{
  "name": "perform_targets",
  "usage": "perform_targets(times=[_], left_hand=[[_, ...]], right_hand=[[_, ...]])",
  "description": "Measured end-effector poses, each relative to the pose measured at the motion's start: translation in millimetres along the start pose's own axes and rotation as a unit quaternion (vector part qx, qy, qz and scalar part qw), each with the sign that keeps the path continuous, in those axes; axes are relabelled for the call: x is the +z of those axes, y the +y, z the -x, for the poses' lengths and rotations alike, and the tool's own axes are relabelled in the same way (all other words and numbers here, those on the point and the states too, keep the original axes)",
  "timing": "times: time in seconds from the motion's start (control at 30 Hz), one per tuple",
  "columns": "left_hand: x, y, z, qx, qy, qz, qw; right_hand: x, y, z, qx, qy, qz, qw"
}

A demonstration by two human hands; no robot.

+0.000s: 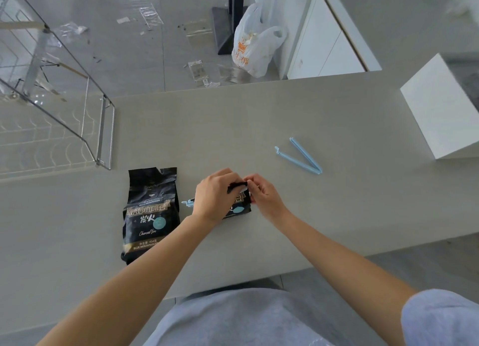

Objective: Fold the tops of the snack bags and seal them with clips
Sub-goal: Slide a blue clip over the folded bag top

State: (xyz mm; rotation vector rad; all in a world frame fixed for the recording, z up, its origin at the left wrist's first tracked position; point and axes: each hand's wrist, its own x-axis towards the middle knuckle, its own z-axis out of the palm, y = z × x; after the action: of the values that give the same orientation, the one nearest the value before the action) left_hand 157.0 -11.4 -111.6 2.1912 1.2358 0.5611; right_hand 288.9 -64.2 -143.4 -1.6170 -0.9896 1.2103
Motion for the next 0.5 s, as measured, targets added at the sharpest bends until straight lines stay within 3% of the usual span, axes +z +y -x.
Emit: perform_targets(times=[0.5], left_hand=[[-1,-1,0,-0.009,0.008,0.032,0.999]], right_hand=[[-1,-10,4,0.002,-0.065,-0.044,0.997]])
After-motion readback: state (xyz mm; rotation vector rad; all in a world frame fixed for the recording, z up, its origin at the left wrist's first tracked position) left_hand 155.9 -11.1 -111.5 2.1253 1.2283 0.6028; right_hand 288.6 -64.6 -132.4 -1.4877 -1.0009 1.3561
